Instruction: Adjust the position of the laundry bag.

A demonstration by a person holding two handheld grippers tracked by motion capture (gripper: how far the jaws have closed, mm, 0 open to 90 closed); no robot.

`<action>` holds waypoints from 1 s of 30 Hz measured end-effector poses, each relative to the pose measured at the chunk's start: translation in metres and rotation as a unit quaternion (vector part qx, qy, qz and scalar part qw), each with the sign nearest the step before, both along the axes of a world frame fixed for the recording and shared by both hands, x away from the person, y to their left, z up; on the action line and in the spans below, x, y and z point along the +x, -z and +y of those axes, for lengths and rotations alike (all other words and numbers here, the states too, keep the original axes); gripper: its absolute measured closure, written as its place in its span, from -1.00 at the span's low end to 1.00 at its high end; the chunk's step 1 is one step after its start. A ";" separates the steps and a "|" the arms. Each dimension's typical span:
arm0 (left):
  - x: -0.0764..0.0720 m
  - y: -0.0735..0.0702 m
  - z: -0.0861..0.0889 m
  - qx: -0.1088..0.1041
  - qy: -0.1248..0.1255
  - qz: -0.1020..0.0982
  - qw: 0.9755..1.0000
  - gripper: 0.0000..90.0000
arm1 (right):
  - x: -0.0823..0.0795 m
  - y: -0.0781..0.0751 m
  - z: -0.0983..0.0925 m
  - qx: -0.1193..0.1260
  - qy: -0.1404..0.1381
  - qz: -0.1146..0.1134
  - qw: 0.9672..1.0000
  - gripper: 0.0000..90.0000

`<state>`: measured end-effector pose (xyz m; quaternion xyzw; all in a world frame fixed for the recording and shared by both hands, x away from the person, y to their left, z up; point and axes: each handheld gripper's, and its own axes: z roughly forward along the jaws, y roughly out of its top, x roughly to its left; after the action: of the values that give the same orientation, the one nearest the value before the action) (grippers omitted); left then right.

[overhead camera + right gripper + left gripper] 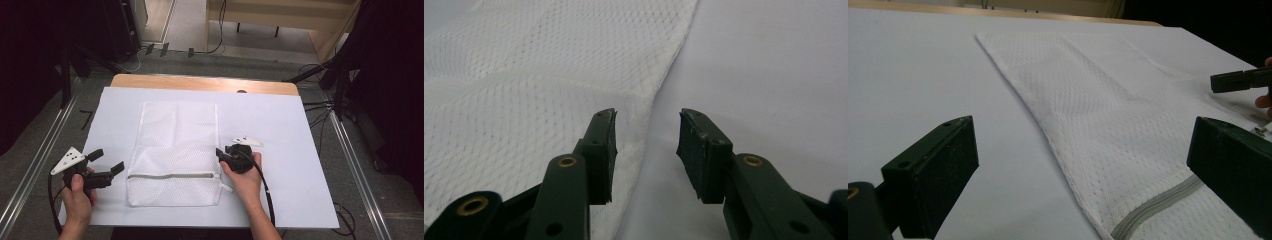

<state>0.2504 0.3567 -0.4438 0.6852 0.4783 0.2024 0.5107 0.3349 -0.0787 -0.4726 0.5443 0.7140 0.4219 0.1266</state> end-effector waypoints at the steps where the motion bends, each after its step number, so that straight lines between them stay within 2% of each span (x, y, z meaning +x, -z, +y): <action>1: 0.000 0.000 0.000 0.001 0.000 0.000 1.000 -1.00 | 0.001 0.000 0.001 0.000 -0.002 0.005 1.000 0.34; 4: 0.000 0.000 -0.001 0.001 -0.001 -0.001 1.000 -1.00 | 0.003 0.001 0.004 -0.001 -0.006 0.005 1.000 0.37; 6: 0.000 0.000 0.000 0.000 -0.001 -0.001 1.000 -1.00 | 0.005 0.004 0.007 -0.011 -0.005 0.011 1.000 0.43; 7: 0.000 0.000 0.000 0.001 0.000 -0.001 1.000 -1.00 | 0.006 0.007 0.010 -0.030 -0.004 0.008 1.000 0.45; 12: 0.000 0.000 -0.001 0.001 0.000 -0.001 1.000 -1.00 | 0.005 0.006 0.015 -0.038 -0.014 0.003 0.999 0.55; 13: 0.000 0.000 -0.001 0.001 0.001 0.000 1.000 -1.00 | 0.004 0.006 0.019 -0.047 -0.021 -0.002 0.999 0.73; 14: 0.000 0.000 -0.001 0.001 0.001 0.000 1.000 -0.99 | 0.004 0.006 0.019 -0.047 -0.021 -0.002 0.999 0.73; 15: -0.001 0.000 -0.002 0.002 0.001 0.000 1.000 -1.00 | 0.003 0.006 0.019 -0.051 -0.030 -0.002 0.998 0.96; 16: -0.001 0.000 -0.002 0.003 0.001 0.000 1.000 -1.00 | 0.002 0.006 0.018 -0.051 -0.031 -0.002 0.998 1.00; 22: -0.002 0.000 -0.002 0.003 0.000 0.000 1.000 -1.00 | -0.001 0.002 0.008 -0.047 -0.045 -0.002 0.998 1.00; 26: -0.003 0.000 -0.002 0.002 0.001 0.000 1.000 -1.00 | -0.004 -0.001 -0.002 -0.043 -0.041 -0.007 0.998 1.00; 28: -0.004 0.000 -0.003 0.000 0.002 0.000 1.000 -1.00 | -0.003 -0.002 -0.013 -0.051 -0.034 -0.009 0.998 1.00; 30: -0.005 -0.001 -0.005 0.005 0.006 -0.001 1.000 -1.00 | -0.003 -0.003 -0.021 -0.048 -0.030 -0.009 0.998 1.00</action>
<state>0.2458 0.3520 -0.4432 0.6904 0.4729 0.2026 0.5087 0.3321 -0.0996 -0.4698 0.5122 0.7481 0.3955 0.1466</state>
